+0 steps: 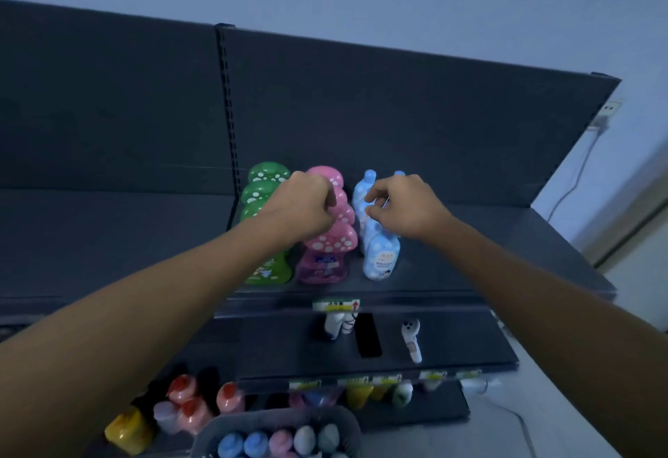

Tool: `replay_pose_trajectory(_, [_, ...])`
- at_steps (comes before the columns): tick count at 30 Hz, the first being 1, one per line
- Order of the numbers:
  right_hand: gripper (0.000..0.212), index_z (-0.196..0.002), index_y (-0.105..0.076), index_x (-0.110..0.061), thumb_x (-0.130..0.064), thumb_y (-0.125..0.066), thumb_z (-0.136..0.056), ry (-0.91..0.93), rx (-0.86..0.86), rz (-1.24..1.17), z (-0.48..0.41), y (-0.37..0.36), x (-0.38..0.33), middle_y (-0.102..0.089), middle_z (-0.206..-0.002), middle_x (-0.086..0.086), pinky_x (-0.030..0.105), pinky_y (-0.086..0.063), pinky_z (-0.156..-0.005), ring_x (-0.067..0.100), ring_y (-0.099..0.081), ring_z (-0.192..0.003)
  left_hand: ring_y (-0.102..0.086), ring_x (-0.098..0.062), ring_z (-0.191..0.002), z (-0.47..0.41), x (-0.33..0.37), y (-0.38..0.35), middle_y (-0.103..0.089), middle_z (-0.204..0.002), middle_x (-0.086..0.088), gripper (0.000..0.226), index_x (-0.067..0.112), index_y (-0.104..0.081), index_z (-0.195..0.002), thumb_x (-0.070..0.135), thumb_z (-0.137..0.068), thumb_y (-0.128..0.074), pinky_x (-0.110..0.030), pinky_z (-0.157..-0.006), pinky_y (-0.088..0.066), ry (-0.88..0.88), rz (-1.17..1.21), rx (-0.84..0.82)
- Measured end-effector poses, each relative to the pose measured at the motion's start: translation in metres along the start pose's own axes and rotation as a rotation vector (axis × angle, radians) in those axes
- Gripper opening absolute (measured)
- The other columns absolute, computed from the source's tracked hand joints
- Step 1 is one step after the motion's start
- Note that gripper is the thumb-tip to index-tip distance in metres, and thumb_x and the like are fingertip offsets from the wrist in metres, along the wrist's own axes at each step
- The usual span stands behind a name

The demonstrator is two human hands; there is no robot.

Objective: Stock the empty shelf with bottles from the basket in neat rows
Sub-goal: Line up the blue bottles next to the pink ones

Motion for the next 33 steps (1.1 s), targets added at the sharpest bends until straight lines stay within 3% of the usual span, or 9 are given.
replay_pose_trajectory(3, [0.012,-0.088,-0.076,-0.02,-0.023,-0.064,-0.087,-0.037,0.022,0.005,0.033,-0.016,-0.028,-0.074,-0.082,-0.007,0.037,-0.054,-0.085,0.018,-0.066,-0.09,-0.069,-0.027,-0.091,0.042,-0.016,-0.002,-0.074,-0.097,-0.006,0.02,0.018,-0.077,-0.101,0.023,-0.084,-0.067,-0.039,-0.081,-0.059,-0.012,0.033,-0.032])
replay_pose_trajectory(6, [0.012,-0.077,-0.073,-0.013,-0.018,-0.063,-0.082,-0.074,0.029,-0.042,0.065,-0.043,-0.051,-0.07,-0.072,-0.004,0.035,-0.057,-0.076,0.02,-0.067,-0.079,-0.068,-0.028,-0.089,0.085,-0.037,-0.017,-0.072,-0.094,-0.006,0.015,0.017,-0.075,-0.094,0.023,-0.083,-0.067,-0.041,-0.078,-0.059,-0.007,0.02,-0.116])
replay_pose_trajectory(9, [0.013,-0.065,-0.064,-0.017,-0.02,-0.064,-0.078,-0.06,-0.037,-0.04,0.092,-0.085,-0.071,-0.065,-0.069,-0.006,0.035,-0.058,-0.072,0.02,-0.065,-0.074,-0.068,-0.031,-0.092,0.122,-0.069,-0.046,-0.071,-0.099,-0.008,0.014,0.019,-0.073,-0.096,0.025,-0.084,-0.068,-0.042,-0.08,-0.059,0.041,-0.011,-0.209])
replay_pose_trajectory(12, [0.009,-0.076,-0.065,-0.027,-0.031,-0.071,-0.081,-0.03,-0.217,-0.022,0.113,-0.142,-0.082,-0.068,-0.08,-0.01,0.035,-0.056,-0.077,0.016,-0.066,-0.083,-0.068,-0.031,-0.099,0.154,-0.107,-0.083,-0.072,-0.105,-0.007,0.02,0.021,-0.072,-0.103,0.028,-0.085,-0.068,-0.042,-0.086,-0.058,0.112,-0.026,-0.294])
replay_pose_trajectory(18, [0.019,-0.103,-0.07,-0.016,-0.028,-0.069,-0.088,-0.029,-0.467,-0.063,0.156,-0.267,-0.076,-0.071,-0.099,-0.001,0.041,-0.056,-0.083,0.022,-0.066,-0.095,-0.068,-0.033,-0.097,0.22,-0.172,-0.177,-0.071,-0.106,-0.008,0.02,0.022,-0.072,-0.101,0.024,-0.085,-0.062,-0.044,-0.084,-0.058,0.263,-0.022,-0.483])
replay_pose_trajectory(22, [0.021,-0.107,-0.068,-0.02,-0.026,-0.065,-0.087,-0.062,-0.554,-0.068,0.187,-0.345,-0.062,-0.071,-0.104,0.003,0.04,-0.056,-0.084,0.026,-0.067,-0.098,-0.066,-0.036,-0.101,0.263,-0.202,-0.254,-0.068,-0.111,-0.012,0.025,0.017,-0.072,-0.106,0.019,-0.084,-0.06,-0.044,-0.082,-0.058,0.326,-0.035,-0.597])
replay_pose_trajectory(26, [0.02,-0.108,-0.063,-0.023,-0.028,-0.057,-0.09,-0.035,-0.665,-0.027,0.216,-0.424,-0.05,-0.067,-0.113,0.006,0.04,-0.053,-0.082,0.032,-0.064,-0.103,-0.064,-0.04,-0.103,0.308,-0.221,-0.329,-0.066,-0.115,-0.016,0.027,0.013,-0.066,-0.109,0.02,-0.084,-0.06,-0.043,-0.079,-0.055,0.421,0.024,-0.608])
replay_pose_trajectory(31, [0.035,-0.128,-0.061,-0.021,-0.026,-0.057,-0.093,0.029,-0.627,-0.01,0.225,-0.498,-0.038,-0.061,-0.13,0.004,0.038,-0.047,-0.091,0.031,-0.059,-0.115,-0.066,-0.041,-0.097,0.341,-0.239,-0.4,-0.067,-0.11,-0.016,0.028,0.013,-0.062,-0.114,0.024,-0.088,-0.058,-0.041,-0.08,-0.052,0.493,0.039,-0.565])
replay_pose_trajectory(33, [0.036,-0.13,-0.061,-0.022,-0.025,-0.057,-0.094,0.052,-0.588,0.013,0.224,-0.522,-0.035,-0.062,-0.13,0.002,0.038,-0.048,-0.09,0.03,-0.061,-0.115,-0.065,-0.037,-0.1,0.344,-0.247,-0.421,-0.064,-0.117,-0.013,0.031,0.014,-0.06,-0.121,0.027,-0.092,-0.058,-0.04,-0.08,-0.051,0.504,0.016,-0.545])
Point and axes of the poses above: each hand's wrist, its own z-axis away from the middle knuckle, its own y-axis out of the back of the hand, x = y × z, the point moved 10 cm from there along -z, towards the middle knuckle
